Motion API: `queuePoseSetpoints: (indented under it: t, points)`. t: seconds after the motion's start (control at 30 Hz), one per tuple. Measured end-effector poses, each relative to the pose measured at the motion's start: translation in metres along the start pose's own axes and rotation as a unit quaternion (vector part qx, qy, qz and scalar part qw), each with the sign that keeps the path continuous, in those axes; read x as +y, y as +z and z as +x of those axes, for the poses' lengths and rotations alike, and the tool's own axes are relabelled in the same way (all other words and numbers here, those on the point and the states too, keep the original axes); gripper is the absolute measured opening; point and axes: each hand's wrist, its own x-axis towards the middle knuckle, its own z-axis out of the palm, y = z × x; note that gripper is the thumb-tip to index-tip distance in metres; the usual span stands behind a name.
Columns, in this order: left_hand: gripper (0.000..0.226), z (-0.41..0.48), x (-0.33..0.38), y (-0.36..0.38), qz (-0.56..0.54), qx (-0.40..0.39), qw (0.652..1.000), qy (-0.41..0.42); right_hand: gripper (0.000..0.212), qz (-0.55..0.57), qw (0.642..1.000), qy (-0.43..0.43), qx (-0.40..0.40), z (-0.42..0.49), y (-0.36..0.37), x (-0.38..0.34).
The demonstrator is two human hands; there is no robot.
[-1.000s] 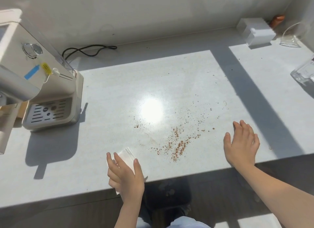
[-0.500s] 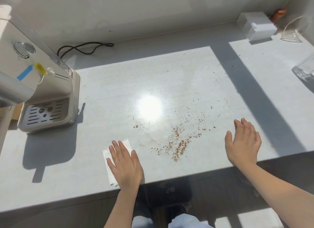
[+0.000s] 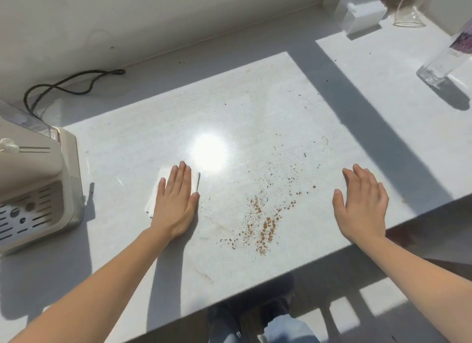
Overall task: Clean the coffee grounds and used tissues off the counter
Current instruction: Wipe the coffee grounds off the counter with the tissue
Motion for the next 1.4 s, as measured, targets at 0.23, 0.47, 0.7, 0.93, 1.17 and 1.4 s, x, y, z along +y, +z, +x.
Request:
queuePoseSetpoints:
  t: [0.23, 0.47, 0.7, 0.93, 1.17, 1.4]
  points:
    - [0.062, -0.066, 0.086, 0.041, -0.016, -0.037, 0.995, 0.088, 0.055, -0.001, 1.000, 0.008, 0.000, 0.000, 0.003, 0.001]
    - [0.058, -0.086, 0.100, 0.045, -0.037, -0.033, 0.995, 0.082, 0.054, 0.008, 1.000, 0.009, -0.008, 0.000, 0.000, 0.001]
    - [0.052, -0.103, 0.012, 0.005, -0.292, 0.036, 0.956, 0.003, 0.054, 0.015, 1.000, 0.008, -0.007, 0.000, -0.001, 0.000]
    - [0.070, -0.156, 0.001, 0.027, -0.087, 0.023, 0.992, -0.088, 0.052, 0.020, 1.000, 0.001, 0.005, -0.001, -0.002, -0.001]
    - [0.072, -0.121, 0.119, 0.057, -0.097, 0.054, 0.987, -0.116, 0.054, 0.021, 1.000, -0.002, 0.005, -0.001, 0.000, -0.001]
    - [0.062, -0.119, 0.128, 0.063, -0.113, 0.072, 0.983, -0.122, 0.055, 0.029, 1.000, -0.010, 0.006, -0.001, -0.003, 0.000]
